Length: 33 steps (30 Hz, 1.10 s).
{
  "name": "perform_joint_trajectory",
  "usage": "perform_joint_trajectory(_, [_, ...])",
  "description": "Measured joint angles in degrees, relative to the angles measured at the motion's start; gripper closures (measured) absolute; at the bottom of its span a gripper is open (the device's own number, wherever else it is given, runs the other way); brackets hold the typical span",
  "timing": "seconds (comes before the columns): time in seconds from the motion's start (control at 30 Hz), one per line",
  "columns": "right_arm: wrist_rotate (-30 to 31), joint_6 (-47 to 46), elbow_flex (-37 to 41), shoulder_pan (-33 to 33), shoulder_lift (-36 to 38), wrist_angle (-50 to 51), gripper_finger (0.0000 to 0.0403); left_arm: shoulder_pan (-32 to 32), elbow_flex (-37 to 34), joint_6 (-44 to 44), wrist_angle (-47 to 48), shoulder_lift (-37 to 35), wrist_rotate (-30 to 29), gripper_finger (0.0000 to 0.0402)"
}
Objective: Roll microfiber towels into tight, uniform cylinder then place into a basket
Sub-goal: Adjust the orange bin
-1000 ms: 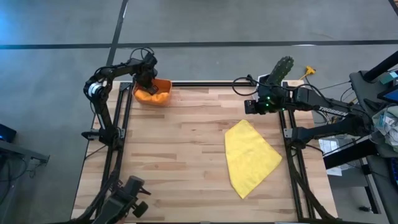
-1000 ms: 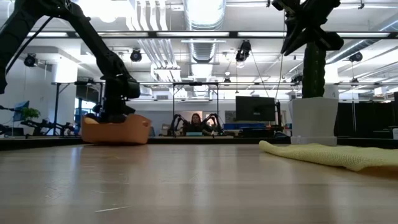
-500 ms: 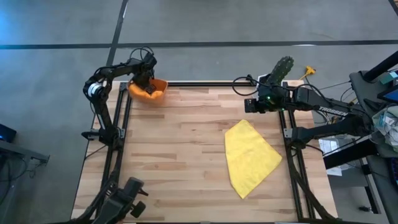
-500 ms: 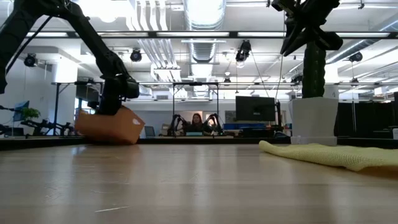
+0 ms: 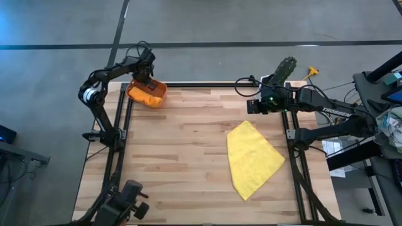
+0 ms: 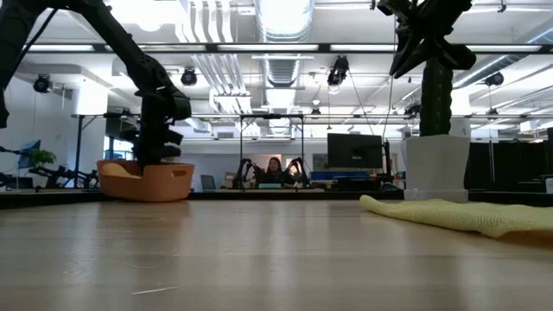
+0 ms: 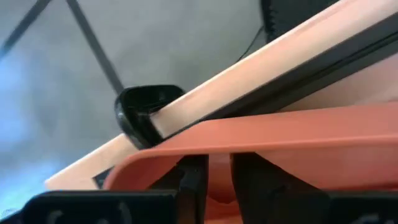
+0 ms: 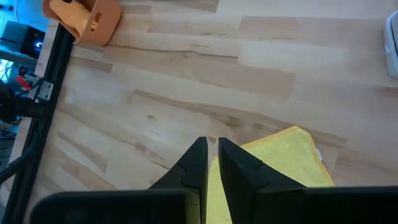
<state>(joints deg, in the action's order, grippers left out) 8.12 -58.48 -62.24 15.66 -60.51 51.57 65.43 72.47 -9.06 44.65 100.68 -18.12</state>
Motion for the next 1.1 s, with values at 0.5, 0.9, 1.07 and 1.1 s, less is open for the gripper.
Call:
perform_joint_trajectory(0.5, [0.07,0.63,0.00,0.02,0.00,0.00,0.0369,-2.41,0.25,6.26,3.72,-2.49,10.74,0.0350])
perform_joint_trajectory(0.9, [1.00,0.61,0.04,0.02,-0.46,-0.22,0.0369,-11.54,0.21,1.95,2.20,-1.62,14.62,0.0350])
perform_joint_trajectory(1.07, [0.94,0.54,0.06,-0.02,-0.44,-0.46,0.0369,-12.37,0.72,7.79,-1.40,0.33,13.24,0.0350])
perform_joint_trajectory(1.1, [0.92,0.50,0.04,-0.02,-0.44,-0.51,0.0369,-12.33,0.90,8.95,-2.46,0.44,13.25,0.0350])
